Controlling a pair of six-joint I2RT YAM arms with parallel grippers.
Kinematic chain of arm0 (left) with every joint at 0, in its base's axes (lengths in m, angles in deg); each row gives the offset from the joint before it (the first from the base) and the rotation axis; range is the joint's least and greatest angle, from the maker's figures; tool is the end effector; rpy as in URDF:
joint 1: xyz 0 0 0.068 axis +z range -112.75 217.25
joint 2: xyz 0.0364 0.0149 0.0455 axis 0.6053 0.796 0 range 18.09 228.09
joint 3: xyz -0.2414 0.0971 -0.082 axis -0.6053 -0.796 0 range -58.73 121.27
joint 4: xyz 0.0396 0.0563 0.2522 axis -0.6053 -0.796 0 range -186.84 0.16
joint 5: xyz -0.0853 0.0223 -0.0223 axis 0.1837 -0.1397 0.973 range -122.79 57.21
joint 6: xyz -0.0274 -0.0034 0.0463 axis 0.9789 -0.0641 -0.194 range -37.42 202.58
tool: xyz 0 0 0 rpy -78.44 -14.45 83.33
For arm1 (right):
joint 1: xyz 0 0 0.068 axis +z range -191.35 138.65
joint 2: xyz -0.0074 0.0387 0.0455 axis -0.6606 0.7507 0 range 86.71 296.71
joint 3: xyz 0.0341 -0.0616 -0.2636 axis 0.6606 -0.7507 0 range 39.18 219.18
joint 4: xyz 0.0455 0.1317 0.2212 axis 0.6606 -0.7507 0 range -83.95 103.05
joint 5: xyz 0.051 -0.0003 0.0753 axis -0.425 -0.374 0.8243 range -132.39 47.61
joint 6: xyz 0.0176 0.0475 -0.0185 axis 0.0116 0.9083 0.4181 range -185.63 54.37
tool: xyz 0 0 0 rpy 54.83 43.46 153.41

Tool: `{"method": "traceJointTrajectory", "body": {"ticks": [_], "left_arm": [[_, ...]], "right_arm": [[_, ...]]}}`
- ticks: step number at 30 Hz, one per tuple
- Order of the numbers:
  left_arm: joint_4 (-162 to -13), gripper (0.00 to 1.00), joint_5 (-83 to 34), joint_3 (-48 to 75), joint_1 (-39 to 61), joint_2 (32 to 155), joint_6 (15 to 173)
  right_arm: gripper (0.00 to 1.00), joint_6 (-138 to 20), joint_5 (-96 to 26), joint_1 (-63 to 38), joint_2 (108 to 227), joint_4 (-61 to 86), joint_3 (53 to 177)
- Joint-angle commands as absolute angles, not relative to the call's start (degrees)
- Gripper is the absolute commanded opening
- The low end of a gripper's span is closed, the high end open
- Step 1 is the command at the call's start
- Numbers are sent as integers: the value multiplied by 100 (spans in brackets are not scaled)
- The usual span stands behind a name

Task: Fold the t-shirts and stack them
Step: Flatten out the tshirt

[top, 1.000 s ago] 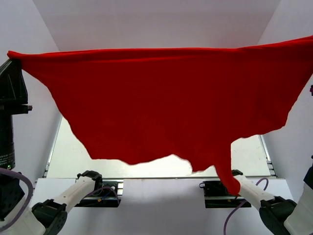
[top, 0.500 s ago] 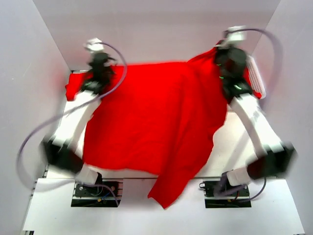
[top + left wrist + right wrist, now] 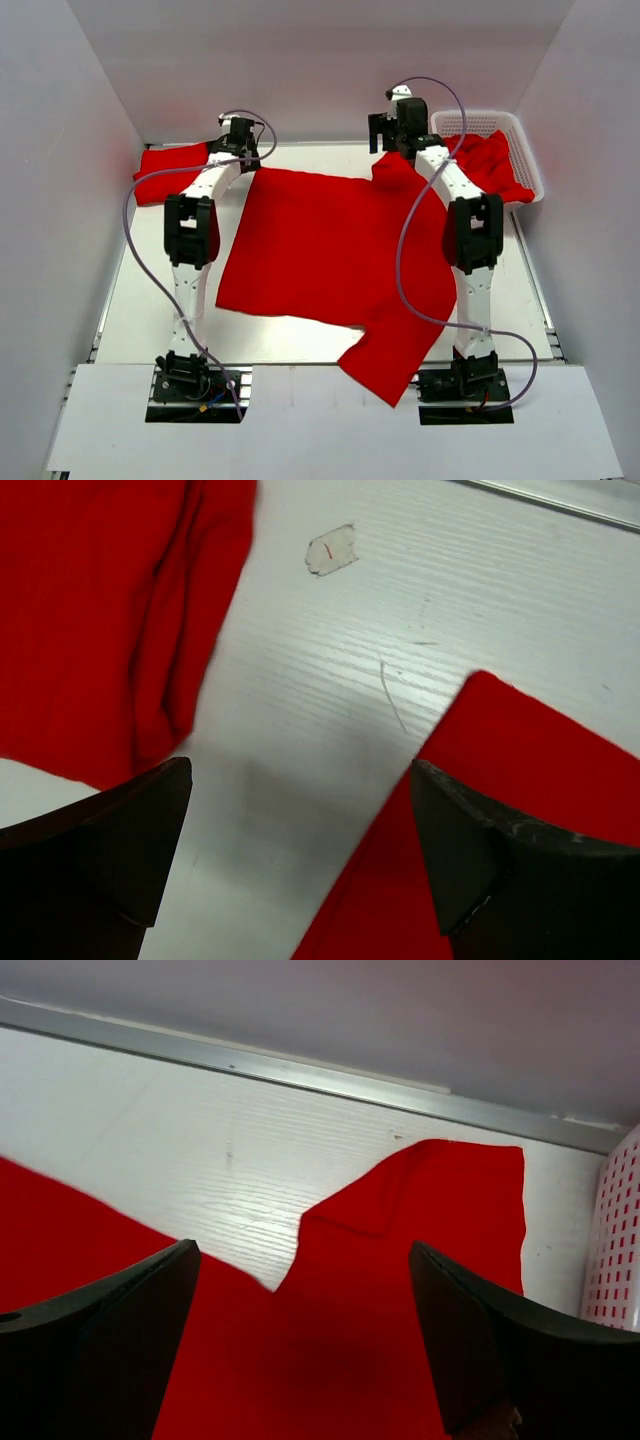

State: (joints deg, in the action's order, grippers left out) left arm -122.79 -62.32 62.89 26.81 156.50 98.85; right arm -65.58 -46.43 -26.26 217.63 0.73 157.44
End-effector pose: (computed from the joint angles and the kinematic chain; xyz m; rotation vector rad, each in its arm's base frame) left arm 0.5314 -0.0801 0.1953 -0.3417 2.3051 0.3985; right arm 0.5262 0.1394 0.2716 -0.2179 1.9951 0.0983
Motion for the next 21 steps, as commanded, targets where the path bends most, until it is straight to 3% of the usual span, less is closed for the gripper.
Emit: {"method": "traceJointTrajectory", "body": {"ticks": [1, 6, 13, 21], "left_arm": [[-11499, 100, -5591, 5739, 2635, 14476, 9559], [-11647, 100, -5239, 5632, 2635, 14299, 9376], [-11779, 100, -4448, 4386, 2512, 13991, 9743], [-12095, 100, -4123, 4164, 2398, 14343, 9831]], "right_arm": [[90, -6519, -4090, -2597, 20766, 540, 15477], [90, -6397, -3871, -2605, 20476, -152, 15274], [90, -5563, -3948, -2623, 19369, -172, 13396], [90, -5158, -4159, -2632, 19060, -496, 11961]]}}
